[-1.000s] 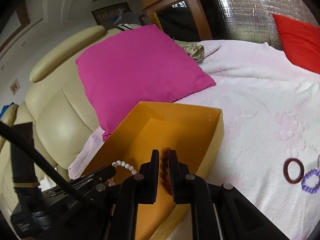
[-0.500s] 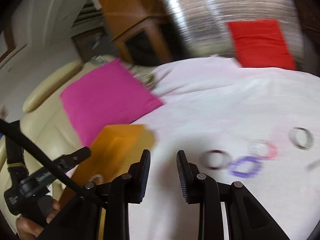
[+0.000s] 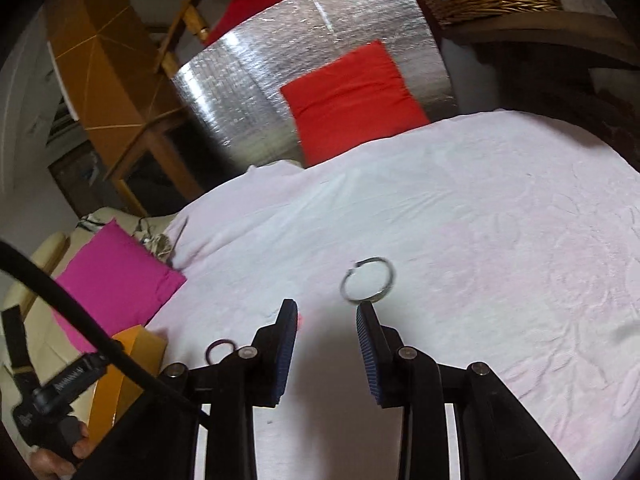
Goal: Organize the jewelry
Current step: 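Withdraw both tools from the box back over the remaining bracelets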
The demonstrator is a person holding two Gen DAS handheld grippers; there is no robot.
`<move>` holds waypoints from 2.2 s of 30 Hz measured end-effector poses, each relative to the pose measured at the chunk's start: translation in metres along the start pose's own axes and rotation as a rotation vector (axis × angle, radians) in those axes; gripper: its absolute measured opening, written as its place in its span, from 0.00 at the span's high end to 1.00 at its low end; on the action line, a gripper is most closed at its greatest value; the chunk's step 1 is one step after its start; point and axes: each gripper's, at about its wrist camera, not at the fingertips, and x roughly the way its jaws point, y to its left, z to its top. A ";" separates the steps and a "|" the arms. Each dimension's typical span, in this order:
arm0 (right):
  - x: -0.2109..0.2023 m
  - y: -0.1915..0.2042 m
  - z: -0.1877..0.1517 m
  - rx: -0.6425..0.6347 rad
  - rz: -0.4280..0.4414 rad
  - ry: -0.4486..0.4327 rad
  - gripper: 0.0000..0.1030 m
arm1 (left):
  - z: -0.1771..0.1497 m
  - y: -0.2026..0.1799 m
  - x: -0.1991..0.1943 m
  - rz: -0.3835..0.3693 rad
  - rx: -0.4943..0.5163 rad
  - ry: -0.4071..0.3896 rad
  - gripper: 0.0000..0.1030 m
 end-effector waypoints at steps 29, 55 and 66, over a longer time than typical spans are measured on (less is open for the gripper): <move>0.030 0.018 -0.021 -0.006 -0.009 0.114 0.55 | -0.018 -0.038 0.023 0.013 0.175 0.042 0.23; 0.044 0.039 -0.030 -0.022 0.012 0.143 0.55 | -0.015 -0.026 0.018 0.038 0.180 0.027 0.23; 0.049 0.046 -0.035 -0.033 0.018 0.152 0.55 | -0.015 -0.023 0.018 0.040 0.178 0.028 0.23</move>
